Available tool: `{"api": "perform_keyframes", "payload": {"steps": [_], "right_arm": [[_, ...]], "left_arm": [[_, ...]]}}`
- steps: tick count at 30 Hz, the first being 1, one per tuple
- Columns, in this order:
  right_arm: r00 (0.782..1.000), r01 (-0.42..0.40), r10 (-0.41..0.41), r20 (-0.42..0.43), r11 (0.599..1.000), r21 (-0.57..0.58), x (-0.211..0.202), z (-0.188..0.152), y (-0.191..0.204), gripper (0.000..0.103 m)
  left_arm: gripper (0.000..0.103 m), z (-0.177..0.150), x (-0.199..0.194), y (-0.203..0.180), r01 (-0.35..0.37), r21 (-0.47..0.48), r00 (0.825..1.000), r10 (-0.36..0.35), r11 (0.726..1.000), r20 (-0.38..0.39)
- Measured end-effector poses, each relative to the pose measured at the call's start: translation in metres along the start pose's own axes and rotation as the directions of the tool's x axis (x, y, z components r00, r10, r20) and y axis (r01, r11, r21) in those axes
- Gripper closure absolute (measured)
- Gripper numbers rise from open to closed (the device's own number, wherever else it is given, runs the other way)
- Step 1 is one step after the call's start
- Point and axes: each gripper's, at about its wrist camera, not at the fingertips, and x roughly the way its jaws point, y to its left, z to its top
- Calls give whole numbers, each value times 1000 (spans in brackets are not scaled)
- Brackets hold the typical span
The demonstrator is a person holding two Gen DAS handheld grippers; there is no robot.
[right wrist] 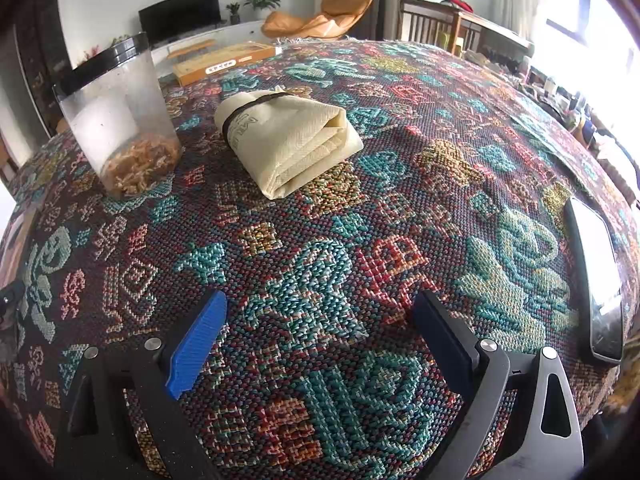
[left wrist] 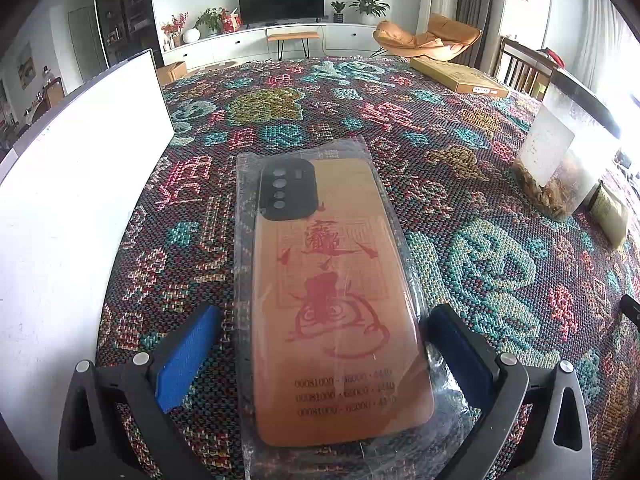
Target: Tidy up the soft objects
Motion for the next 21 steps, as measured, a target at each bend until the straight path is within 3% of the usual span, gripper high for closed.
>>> {"api": "perform_keyframes", "payload": {"steps": [21], "right_arm": [[1000,0,0,0,1000,0,0,-1,-1,7]], "left_arm": [[0,0,0,0,0,0,1000,0,1000,0]]}}
